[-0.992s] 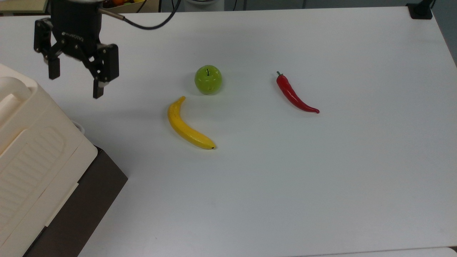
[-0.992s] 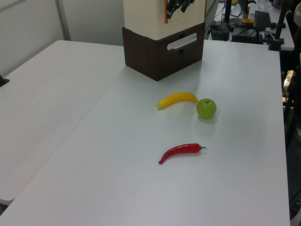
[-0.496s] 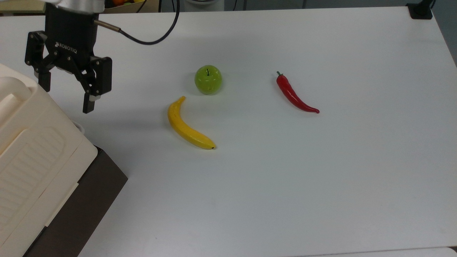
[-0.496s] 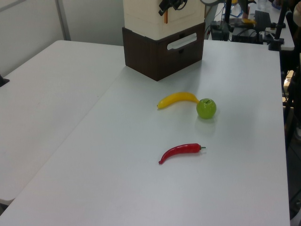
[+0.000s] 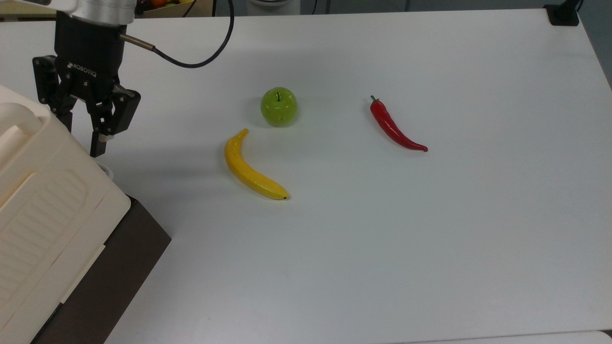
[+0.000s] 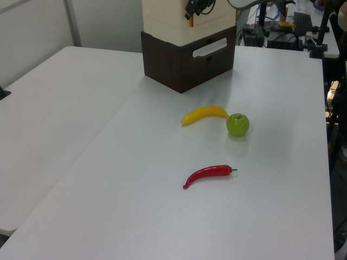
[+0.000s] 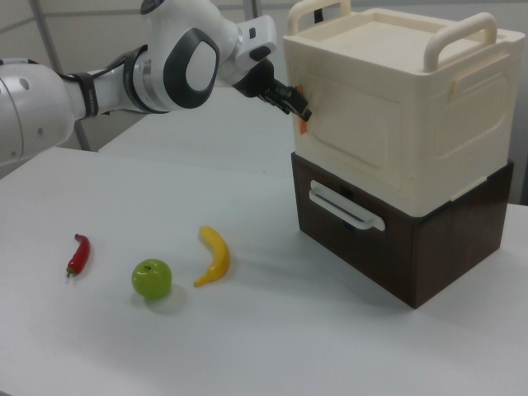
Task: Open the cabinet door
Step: 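Close the gripper on the orange door handle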
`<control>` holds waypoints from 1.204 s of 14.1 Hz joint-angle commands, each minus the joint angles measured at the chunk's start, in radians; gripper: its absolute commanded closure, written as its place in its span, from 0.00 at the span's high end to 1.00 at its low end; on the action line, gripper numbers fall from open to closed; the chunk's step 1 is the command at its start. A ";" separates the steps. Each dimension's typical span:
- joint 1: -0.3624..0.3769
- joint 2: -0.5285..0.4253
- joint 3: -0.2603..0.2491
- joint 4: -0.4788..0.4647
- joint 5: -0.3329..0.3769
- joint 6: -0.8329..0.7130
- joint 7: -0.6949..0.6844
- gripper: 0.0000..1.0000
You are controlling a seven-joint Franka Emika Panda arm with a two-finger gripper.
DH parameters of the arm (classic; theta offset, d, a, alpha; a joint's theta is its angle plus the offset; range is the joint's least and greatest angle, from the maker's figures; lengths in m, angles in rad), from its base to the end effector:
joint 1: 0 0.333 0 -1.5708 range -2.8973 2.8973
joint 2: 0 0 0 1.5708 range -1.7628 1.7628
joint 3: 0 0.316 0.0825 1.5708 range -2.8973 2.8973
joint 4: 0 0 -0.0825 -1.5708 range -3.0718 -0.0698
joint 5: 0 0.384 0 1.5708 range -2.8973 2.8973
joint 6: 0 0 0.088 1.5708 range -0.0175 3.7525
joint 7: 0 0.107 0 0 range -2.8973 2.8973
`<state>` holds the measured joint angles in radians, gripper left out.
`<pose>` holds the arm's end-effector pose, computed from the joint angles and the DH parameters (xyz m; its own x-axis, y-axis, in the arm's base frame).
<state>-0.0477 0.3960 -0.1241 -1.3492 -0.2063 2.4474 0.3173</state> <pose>0.7185 -0.1056 0.5842 0.7023 -0.2406 0.6700 -0.3589 -0.9325 0.0413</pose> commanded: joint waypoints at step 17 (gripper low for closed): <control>0.017 -0.071 0.000 -0.022 -0.045 -0.119 0.016 0.07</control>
<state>-0.0433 0.3896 -0.1251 -1.3490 -0.2206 2.4231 0.3261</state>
